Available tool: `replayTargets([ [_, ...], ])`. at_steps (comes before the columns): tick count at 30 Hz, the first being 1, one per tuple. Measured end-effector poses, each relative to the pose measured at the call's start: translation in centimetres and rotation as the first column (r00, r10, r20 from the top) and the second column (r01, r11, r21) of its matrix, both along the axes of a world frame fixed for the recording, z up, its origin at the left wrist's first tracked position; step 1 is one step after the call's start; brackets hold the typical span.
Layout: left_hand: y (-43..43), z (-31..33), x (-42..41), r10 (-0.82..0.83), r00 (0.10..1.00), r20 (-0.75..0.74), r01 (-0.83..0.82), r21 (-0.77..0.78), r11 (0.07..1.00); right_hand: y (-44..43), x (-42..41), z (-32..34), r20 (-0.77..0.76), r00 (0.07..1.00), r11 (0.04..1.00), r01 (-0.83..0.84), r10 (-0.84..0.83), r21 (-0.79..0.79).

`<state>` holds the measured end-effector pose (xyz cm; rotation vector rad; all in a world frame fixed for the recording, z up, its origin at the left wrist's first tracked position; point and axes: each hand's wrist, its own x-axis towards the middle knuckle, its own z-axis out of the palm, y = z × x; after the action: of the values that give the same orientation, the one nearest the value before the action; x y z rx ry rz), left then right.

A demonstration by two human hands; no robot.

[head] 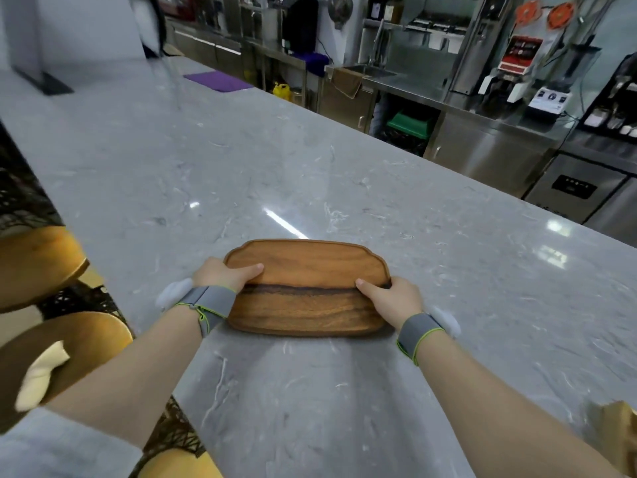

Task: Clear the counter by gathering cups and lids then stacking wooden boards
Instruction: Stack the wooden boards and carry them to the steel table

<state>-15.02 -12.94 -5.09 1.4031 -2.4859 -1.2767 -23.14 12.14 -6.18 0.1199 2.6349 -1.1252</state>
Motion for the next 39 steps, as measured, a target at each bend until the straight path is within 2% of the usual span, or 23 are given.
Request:
replayTargets([
  [4, -2.6, -0.2, 1.6, 0.071, 0.997, -0.016, -0.071, 0.000, 0.997, -3.1, 0.0, -0.1, -0.004, 0.998, 0.998, -0.064, 0.064, -0.017],
  [11, -5.2, -0.9, 3.4, 0.128, 0.992, -0.019, -0.128, -0.041, 0.991, -6.4, -0.3, -0.3, -0.016, 0.990, 0.988, -0.142, 0.143, 0.059],
  [17, -6.0, -0.7, 3.4, 0.051, 0.997, 0.057, -0.049, -0.042, 0.998, -6.8, -1.3, 0.5, 0.069, 0.981, 0.966, -0.190, 0.180, 0.176],
  [24, -6.4, -0.4, 2.9, -0.019, 0.984, 0.178, 0.036, -0.092, 0.995, -7.5, -1.7, 0.9, 0.093, 0.978, 0.965, -0.199, 0.185, 0.170],
  [26, -6.4, -0.5, 2.9, -0.013, 0.984, 0.175, 0.031, -0.100, 0.994, -7.5, -1.8, 0.8, 0.121, 0.979, 0.976, -0.180, 0.165, 0.122],
  [29, -6.9, -0.6, 3.1, 0.012, 0.988, 0.151, -0.005, -0.050, 0.999, -7.2, -2.2, 0.8, 0.172, 0.976, 0.991, -0.131, 0.135, -0.032],
  [33, -7.1, -0.9, 3.1, 0.016, 0.992, 0.126, -0.016, -0.003, 1.000, -6.8, -2.3, 0.3, 0.186, 0.974, 0.986, -0.107, 0.129, -0.127],
  [37, -7.0, -1.0, 3.0, 0.051, 0.995, 0.084, -0.056, 0.060, 0.997, -6.5, -2.1, 0.4, 0.218, 0.971, 0.963, -0.038, 0.099, -0.268],
  [39, -7.1, -0.9, 3.0, 0.090, 0.995, 0.036, -0.094, 0.142, 0.985, -6.5, -2.0, 0.7, 0.257, 0.962, 0.936, 0.001, 0.096, -0.352],
])
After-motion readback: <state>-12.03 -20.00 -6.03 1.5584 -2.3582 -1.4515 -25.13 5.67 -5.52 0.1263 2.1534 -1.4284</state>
